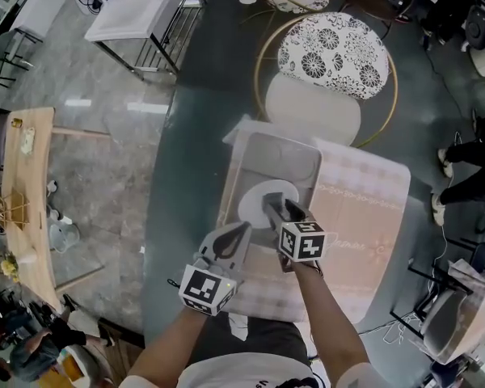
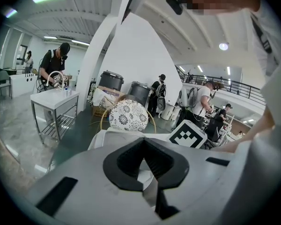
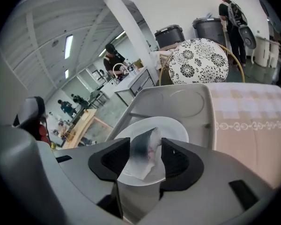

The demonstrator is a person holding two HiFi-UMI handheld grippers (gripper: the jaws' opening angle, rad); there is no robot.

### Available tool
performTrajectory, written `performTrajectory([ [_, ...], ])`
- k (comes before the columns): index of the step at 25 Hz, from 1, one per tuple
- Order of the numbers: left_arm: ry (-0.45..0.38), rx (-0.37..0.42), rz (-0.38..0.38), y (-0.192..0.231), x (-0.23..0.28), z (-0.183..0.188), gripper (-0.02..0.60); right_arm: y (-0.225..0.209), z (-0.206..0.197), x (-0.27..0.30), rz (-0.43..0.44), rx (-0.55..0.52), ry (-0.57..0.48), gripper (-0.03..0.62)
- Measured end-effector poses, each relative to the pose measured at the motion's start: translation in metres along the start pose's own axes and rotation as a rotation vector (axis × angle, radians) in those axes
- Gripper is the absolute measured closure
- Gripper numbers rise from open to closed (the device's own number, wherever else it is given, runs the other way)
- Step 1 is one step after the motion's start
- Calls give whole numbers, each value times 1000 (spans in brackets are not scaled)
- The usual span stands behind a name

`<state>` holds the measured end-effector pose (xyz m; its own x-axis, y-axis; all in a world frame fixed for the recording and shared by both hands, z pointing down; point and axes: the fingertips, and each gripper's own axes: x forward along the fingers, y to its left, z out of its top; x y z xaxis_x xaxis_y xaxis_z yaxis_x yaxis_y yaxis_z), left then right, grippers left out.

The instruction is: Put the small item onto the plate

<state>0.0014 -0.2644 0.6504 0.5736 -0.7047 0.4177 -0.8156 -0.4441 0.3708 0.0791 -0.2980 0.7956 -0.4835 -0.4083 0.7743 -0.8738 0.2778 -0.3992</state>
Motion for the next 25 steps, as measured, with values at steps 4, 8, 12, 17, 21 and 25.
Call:
performTrajectory([
  [4,-1,6,-2,-2,-1,3,577,-4,4,-1,-25,-69,3,401],
  [8,4,17,-13,-8,-4,6,577,-1,16,-15,-34,-82,-34,401],
  [12,14,33,-21,-15,-6,9,578,15,31,-41,1,-87,-108,408],
  [17,5,46,-68,-35,-16,20,577,46,55,-89,47,-87,-276,520],
  [21,3,69,-95,-52,-32,34,577,74,69,-132,79,-60,-365,545],
  [25,-11,77,-103,-63,-50,47,577,100,80,-167,80,-72,-452,562],
])
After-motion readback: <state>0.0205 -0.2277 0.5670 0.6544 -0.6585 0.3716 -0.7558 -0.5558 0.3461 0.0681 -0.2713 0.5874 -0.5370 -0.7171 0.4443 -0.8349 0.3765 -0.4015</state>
